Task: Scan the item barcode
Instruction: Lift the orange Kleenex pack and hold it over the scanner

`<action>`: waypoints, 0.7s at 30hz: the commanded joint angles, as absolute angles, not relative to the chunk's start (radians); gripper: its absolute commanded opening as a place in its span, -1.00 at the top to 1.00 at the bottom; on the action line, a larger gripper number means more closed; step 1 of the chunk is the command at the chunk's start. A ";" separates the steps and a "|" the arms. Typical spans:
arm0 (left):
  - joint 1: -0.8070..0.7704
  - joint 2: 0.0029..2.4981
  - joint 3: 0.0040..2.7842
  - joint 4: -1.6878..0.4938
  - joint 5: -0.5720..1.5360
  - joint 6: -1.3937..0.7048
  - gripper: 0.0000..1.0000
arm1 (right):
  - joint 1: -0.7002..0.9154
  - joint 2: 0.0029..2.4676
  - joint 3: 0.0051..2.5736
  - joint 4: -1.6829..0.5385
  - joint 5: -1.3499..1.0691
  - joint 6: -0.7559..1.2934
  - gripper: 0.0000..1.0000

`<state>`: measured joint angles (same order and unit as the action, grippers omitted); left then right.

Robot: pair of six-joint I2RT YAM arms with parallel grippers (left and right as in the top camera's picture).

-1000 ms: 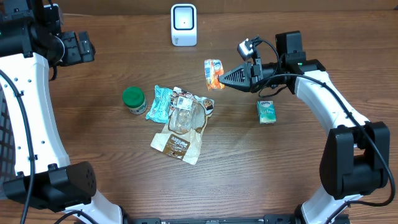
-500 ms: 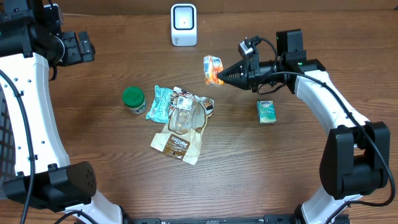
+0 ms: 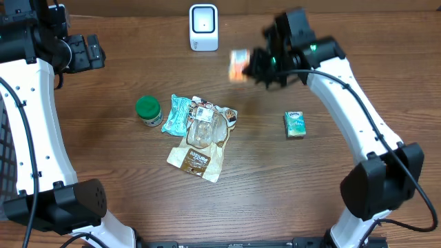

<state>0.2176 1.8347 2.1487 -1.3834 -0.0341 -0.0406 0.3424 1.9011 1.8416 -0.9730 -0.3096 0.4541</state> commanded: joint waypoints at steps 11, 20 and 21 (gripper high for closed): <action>0.216 1.844 2.147 -1.383 -0.025 -0.014 -0.99 | 0.547 2.250 2.140 -0.447 0.653 -0.020 0.92; 0.216 1.844 2.147 -1.383 -0.025 -0.014 -0.99 | 0.581 2.512 2.140 0.137 0.673 -0.736 0.92; 0.216 1.844 2.146 -1.383 -0.025 -0.014 -0.99 | 0.580 2.544 2.140 0.165 0.651 -0.863 0.92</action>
<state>0.2176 1.8347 2.1479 -1.3834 -0.0338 -0.0406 0.5854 2.4981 2.1315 0.1089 0.6353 -0.4797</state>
